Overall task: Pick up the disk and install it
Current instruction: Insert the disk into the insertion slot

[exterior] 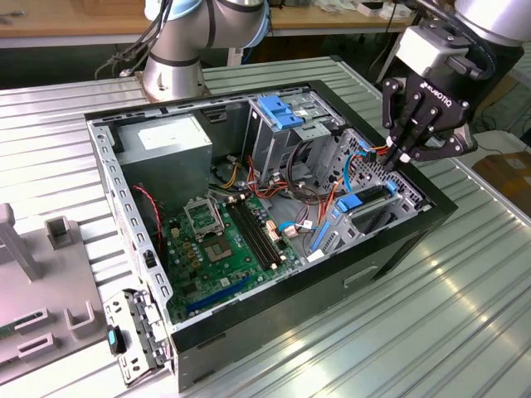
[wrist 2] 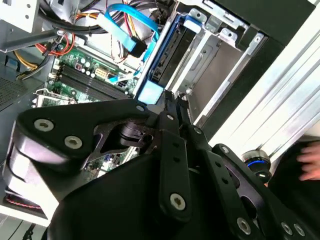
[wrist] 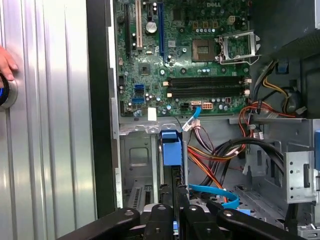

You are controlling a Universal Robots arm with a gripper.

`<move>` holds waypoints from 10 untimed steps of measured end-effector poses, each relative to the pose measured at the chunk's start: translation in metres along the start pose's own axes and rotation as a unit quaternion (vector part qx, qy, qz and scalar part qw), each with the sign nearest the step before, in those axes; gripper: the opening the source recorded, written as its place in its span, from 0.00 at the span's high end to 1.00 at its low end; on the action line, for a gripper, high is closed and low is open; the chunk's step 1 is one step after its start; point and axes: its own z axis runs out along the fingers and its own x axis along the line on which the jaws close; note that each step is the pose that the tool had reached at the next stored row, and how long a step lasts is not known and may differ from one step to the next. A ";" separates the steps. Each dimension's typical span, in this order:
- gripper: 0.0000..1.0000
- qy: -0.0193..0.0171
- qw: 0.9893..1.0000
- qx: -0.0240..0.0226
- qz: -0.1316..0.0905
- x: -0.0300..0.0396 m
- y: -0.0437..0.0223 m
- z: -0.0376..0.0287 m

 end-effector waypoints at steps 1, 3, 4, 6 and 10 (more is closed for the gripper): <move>0.83 0.000 1.000 0.000 0.000 0.0000 -0.0043 0.0049; 0.83 0.000 1.000 0.000 0.000 -0.0001 -0.0076 0.0097; 0.83 0.000 1.000 0.000 0.000 -0.0001 -0.0076 0.0098; 0.83 0.000 1.000 0.000 0.000 -0.0001 -0.0077 0.0098; 0.83 0.000 1.000 0.000 0.000 -0.0001 -0.0077 0.0101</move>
